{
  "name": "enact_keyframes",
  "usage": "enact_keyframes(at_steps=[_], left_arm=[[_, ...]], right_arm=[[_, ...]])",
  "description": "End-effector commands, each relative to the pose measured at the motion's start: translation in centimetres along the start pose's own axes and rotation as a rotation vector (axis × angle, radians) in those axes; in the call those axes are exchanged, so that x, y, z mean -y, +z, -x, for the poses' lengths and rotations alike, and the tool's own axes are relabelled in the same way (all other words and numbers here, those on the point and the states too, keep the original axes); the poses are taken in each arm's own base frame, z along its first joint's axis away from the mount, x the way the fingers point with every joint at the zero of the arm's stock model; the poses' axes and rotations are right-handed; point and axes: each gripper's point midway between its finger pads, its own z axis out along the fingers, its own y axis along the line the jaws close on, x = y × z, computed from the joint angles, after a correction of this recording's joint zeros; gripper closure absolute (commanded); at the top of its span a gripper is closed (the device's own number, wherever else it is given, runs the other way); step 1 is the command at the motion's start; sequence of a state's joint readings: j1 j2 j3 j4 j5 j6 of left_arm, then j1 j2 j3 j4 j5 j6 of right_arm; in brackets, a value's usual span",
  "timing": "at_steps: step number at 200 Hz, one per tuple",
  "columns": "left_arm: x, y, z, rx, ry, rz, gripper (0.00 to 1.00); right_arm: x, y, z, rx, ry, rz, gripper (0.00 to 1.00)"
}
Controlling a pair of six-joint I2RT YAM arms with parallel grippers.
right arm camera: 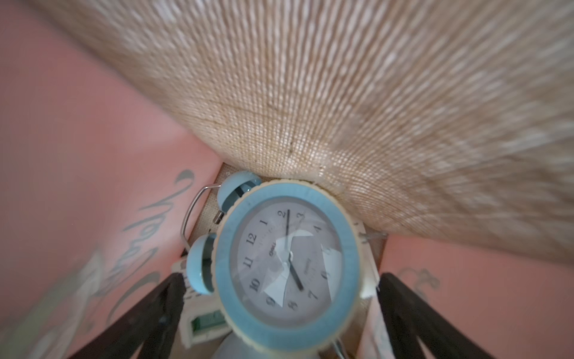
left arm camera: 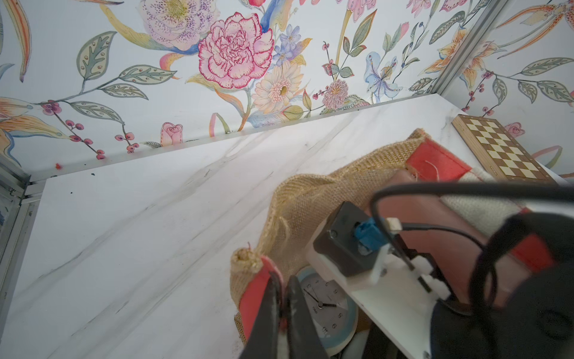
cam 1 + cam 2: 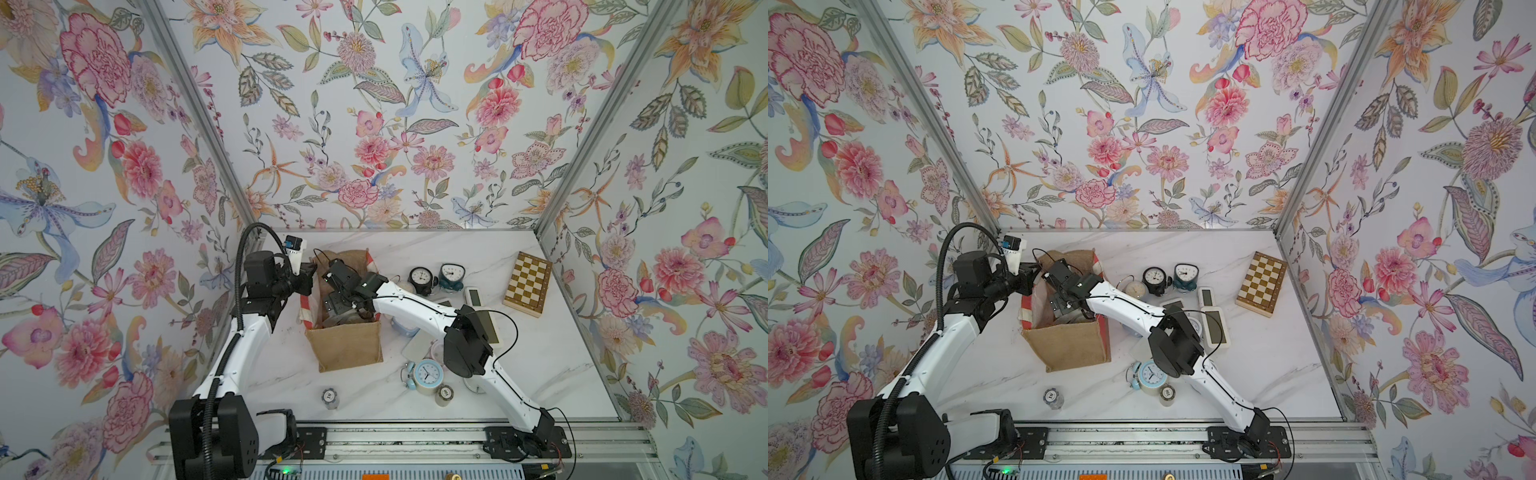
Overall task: Put the alarm clock into the canvas bag
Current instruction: Place the alarm at the canvas bag, then pick up the alarm from the center of the board.
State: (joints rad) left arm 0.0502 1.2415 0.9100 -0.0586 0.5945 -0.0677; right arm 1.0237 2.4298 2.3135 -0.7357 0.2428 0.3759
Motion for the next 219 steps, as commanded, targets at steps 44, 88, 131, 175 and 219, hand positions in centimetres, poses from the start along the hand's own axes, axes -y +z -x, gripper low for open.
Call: enact_keyframes(at_steps=[44, 88, 131, 175, 219], left_arm=[[-0.1, 1.0, 0.1, -0.033, -0.020, -0.013, 0.97], [0.7, 2.1, 0.6, -0.049, -0.035, -0.078, 0.97], [1.9, 2.4, 0.6, -0.041, -0.028, -0.130, 0.93], [0.7, 1.2, 0.9, -0.025, 0.012, -0.021, 0.80], [0.8, 0.4, 0.5, -0.017, 0.020, 0.002, 0.64]], right_arm=[[2.7, -7.4, 2.0, 0.067, 0.075, -0.041, 0.01], [2.7, -11.9, 3.9, 0.136, 0.085, 0.002, 0.01], [3.9, -15.9, 5.7, 0.205, 0.082, 0.014, 0.00], [7.8, -18.8, 6.7, 0.243, 0.091, -0.009, 0.00], [13.6, -18.1, 5.3, 0.198, 0.149, -0.081, 0.00]])
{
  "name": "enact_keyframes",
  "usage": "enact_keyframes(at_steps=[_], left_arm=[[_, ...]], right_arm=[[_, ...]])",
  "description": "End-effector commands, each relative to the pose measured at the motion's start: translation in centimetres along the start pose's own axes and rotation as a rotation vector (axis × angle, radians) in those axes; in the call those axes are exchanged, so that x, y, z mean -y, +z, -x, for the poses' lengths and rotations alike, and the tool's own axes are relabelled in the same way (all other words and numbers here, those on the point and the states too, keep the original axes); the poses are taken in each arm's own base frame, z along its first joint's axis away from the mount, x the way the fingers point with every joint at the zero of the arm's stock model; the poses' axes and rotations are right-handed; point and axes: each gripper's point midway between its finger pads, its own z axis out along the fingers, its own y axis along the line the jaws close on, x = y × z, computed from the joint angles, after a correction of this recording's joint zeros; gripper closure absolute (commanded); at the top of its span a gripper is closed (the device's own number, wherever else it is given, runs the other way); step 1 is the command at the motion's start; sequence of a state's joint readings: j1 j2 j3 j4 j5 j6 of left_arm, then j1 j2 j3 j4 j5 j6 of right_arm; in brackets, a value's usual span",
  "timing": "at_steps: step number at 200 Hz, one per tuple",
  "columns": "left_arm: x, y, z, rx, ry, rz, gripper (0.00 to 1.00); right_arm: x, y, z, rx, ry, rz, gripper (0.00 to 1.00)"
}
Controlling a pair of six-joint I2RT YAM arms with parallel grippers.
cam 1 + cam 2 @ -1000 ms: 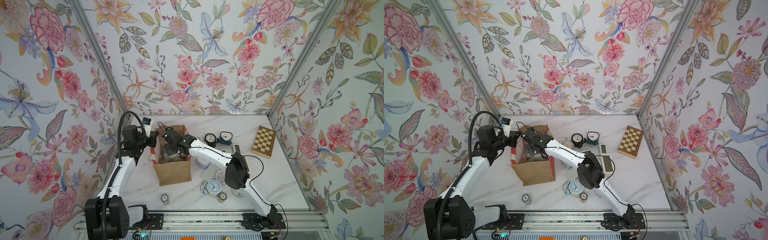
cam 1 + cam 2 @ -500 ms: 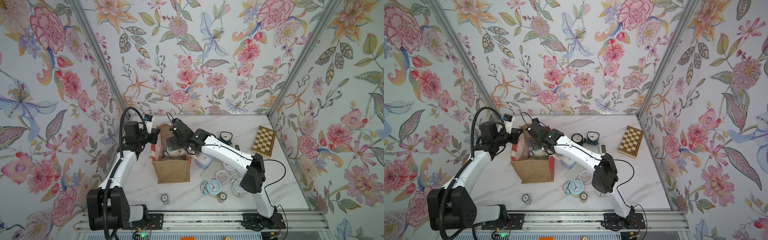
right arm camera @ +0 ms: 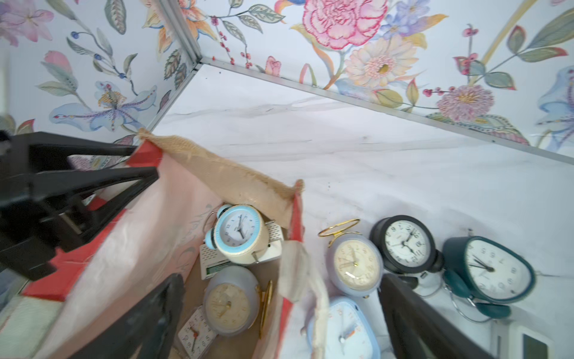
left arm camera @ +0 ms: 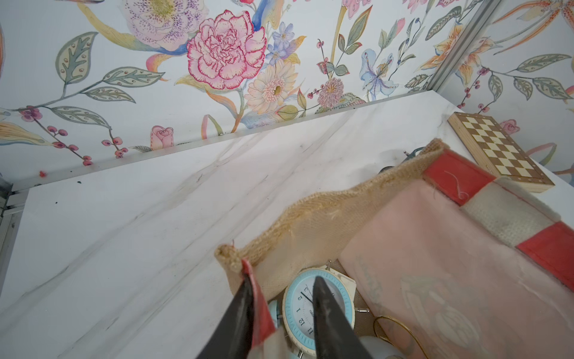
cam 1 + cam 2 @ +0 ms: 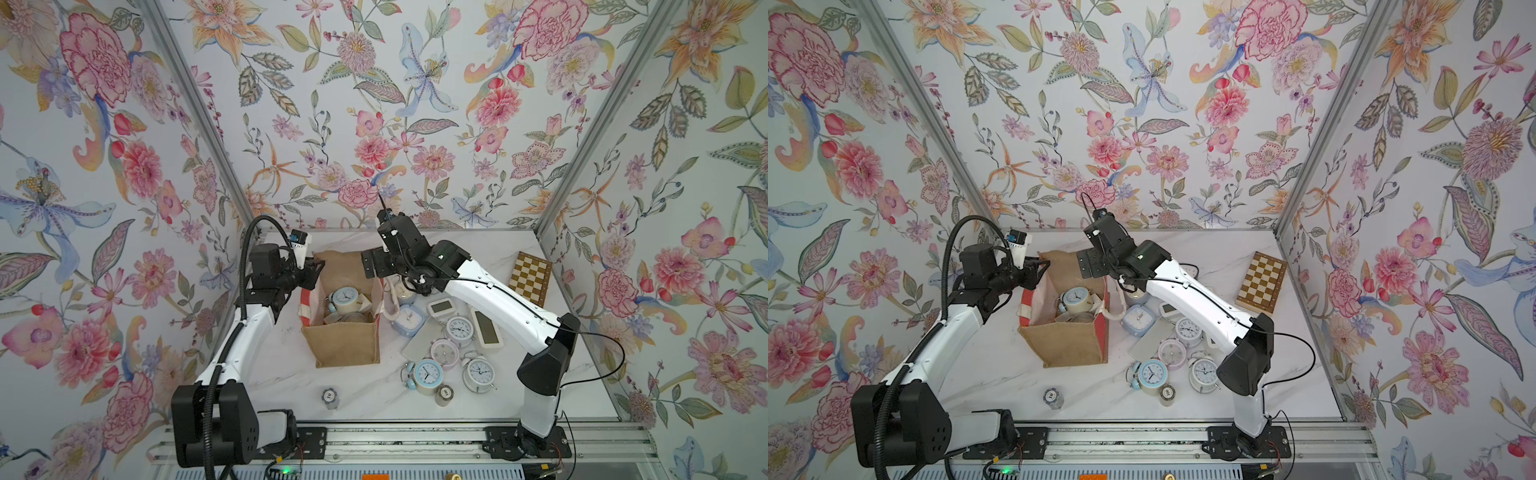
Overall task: Put the alarm clock into the canvas bag
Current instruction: Pick up the alarm from the center of the board.
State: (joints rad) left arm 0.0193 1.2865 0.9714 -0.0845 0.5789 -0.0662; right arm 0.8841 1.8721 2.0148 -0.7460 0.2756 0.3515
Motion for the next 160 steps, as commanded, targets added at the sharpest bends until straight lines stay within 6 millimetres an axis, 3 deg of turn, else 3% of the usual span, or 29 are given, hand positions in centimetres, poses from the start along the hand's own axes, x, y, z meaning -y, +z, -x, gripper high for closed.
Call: enact_keyframes(at_steps=[1, 40, 78, 119, 160], left_arm=[[0.3, -0.6, -0.5, -0.004, 0.009, 0.018, 0.64], [-0.2, -1.0, -1.7, -0.041, 0.004, 0.063, 0.60], [-0.7, -1.8, -2.1, -0.046, 0.016, 0.115, 0.60], [0.0, -1.8, -1.7, -0.025, 0.027, 0.075, 0.84], [0.1, -1.7, -1.5, -0.019, 0.030, 0.064, 0.91]], right_arm=[[3.0, 0.5, -1.2, -0.047, 0.007, -0.042, 0.00], [6.2, 1.7, -3.1, -0.099, 0.058, -0.084, 0.00], [7.5, 3.8, -5.7, -0.169, 0.074, -0.094, 0.00], [8.5, 6.8, -9.2, -0.249, 0.104, -0.050, 0.00], [9.8, 9.6, -12.3, -0.317, 0.107, -0.053, 0.01]])
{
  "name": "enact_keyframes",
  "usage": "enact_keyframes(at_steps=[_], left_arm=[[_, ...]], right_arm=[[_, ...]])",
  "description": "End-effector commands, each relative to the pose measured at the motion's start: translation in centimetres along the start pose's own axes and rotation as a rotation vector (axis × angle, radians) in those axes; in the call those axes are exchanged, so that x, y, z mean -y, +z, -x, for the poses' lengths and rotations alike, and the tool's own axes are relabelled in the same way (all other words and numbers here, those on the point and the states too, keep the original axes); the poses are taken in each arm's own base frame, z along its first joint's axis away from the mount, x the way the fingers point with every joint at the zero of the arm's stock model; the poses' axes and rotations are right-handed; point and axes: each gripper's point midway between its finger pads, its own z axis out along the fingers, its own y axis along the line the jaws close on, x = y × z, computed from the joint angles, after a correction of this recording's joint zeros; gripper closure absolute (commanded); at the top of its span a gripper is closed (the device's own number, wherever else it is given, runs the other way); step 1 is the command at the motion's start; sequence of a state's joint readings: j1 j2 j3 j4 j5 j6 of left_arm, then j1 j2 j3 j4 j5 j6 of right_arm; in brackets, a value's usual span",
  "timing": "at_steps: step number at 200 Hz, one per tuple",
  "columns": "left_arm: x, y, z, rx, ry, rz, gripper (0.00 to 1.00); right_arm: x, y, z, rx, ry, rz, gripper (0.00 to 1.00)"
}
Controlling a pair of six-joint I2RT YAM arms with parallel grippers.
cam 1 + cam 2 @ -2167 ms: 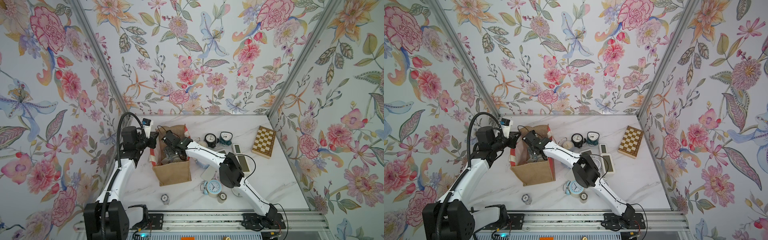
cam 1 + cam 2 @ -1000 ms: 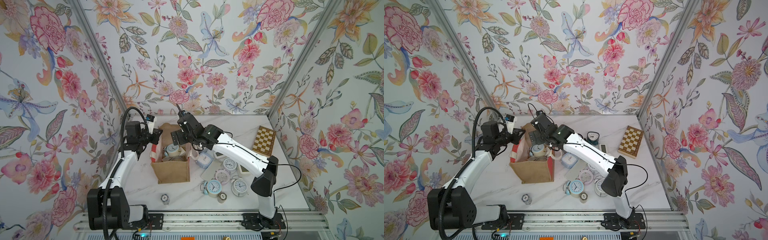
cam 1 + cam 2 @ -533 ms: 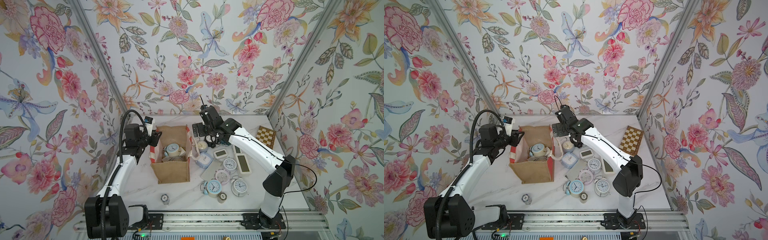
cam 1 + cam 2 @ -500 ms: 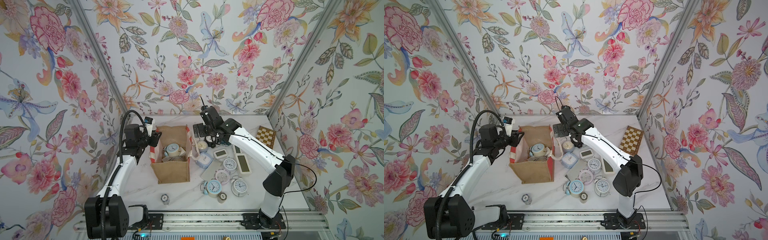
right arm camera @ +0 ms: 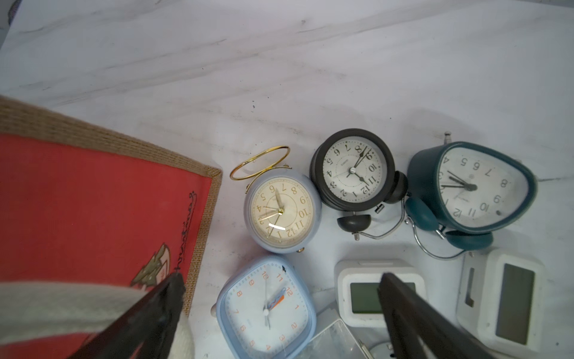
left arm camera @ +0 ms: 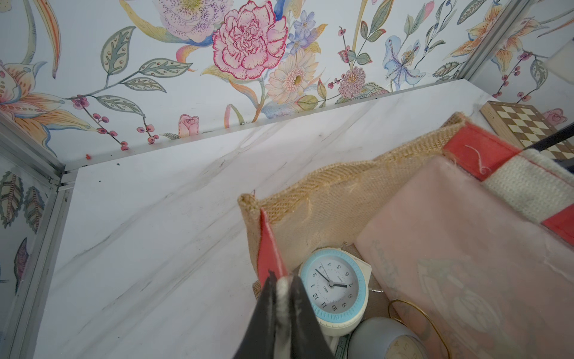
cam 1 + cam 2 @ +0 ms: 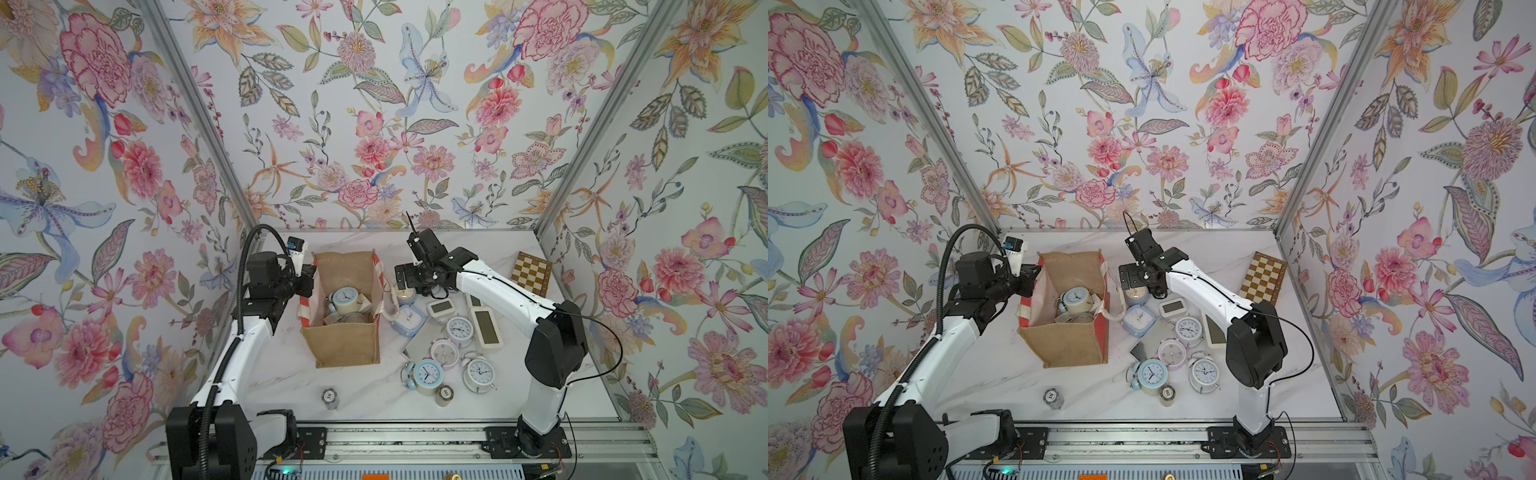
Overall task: Put the alarm clock into the canvas bag
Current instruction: Pick up the alarm from the center of the board.
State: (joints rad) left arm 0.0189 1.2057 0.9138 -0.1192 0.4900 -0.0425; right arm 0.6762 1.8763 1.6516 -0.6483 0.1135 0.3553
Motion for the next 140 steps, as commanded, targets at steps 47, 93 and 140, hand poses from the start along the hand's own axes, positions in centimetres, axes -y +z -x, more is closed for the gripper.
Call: enact_keyframes(at_steps=[47, 93, 140], left_arm=[[0.9, 0.1, -0.1, 0.005, 0.011, -0.036, 0.93], [0.8, 0.0, -0.1, 0.009, 0.012, -0.031, 0.93], [0.9, 0.2, -0.1, 0.009, 0.005, -0.042, 0.93]], right_arm=[[-0.8, 4.9, -3.1, -0.109, -0.087, 0.097, 0.01], [0.0, 7.3, -3.7, -0.156, -0.107, 0.119, 0.02], [0.2, 9.0, -3.4, -0.163, -0.122, 0.101, 0.02]])
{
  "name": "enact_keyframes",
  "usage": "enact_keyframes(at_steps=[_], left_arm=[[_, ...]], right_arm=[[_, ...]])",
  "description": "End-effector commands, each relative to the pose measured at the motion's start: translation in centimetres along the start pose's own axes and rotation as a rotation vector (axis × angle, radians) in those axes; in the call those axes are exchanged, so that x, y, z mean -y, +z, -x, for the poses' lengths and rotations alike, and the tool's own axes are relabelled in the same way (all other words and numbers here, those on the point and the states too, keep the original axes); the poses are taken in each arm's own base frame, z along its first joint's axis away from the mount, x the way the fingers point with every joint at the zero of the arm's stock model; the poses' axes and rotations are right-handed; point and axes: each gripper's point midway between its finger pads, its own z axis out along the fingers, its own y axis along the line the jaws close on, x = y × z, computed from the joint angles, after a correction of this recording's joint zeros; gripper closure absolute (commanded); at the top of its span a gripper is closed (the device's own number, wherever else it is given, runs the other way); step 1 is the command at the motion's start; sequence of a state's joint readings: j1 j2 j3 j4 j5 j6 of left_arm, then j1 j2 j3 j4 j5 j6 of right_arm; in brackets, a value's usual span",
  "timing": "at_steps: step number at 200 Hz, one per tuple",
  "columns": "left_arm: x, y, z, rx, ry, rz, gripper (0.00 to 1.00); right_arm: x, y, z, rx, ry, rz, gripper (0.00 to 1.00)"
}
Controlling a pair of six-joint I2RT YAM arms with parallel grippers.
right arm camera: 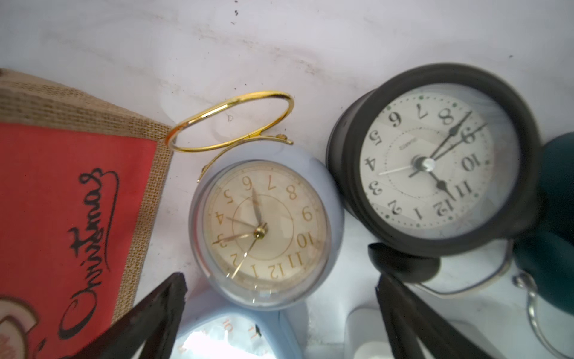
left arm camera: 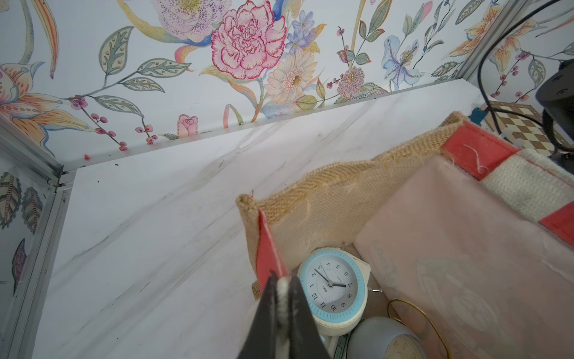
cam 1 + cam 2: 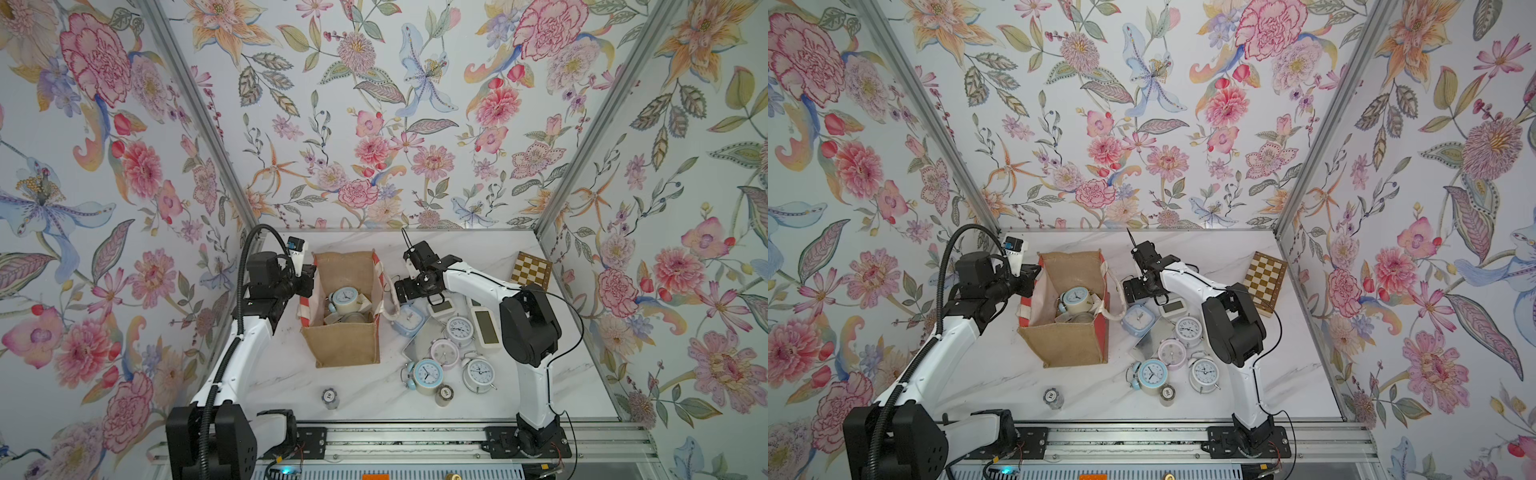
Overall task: Put the alarm clock into the canvas bag
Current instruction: Pick up the alarm from the center of the board.
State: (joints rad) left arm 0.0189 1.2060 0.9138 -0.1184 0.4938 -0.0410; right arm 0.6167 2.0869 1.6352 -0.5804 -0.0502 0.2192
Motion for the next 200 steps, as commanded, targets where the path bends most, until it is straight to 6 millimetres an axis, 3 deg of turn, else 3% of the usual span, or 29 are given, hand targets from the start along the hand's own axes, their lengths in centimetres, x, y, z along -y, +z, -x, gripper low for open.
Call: enact_keyframes(at_steps=[1, 76, 119, 200], left_arm=[[0.8, 0.2, -0.1, 0.008, 0.003, -0.038, 0.93], [0.7, 0.3, -0.1, 0.007, 0.005, -0.033, 0.93], [0.7, 0.3, -0.2, 0.003, 0.005, -0.031, 0.93], [0.8, 0.4, -0.3, 0.001, 0.005, -0.041, 0.93]], right_arm=[[-0.5, 0.1, 1.4, 0.027, -0.036, 0.014, 0.02], [-1.0, 2.1, 2.5, 0.019, -0.063, 0.050, 0.03], [-0.8, 3.4, 2.0, -0.014, -0.070, 0.040, 0.03], [-1.0, 3.8, 1.1, -0.042, -0.064, 0.042, 0.05]])
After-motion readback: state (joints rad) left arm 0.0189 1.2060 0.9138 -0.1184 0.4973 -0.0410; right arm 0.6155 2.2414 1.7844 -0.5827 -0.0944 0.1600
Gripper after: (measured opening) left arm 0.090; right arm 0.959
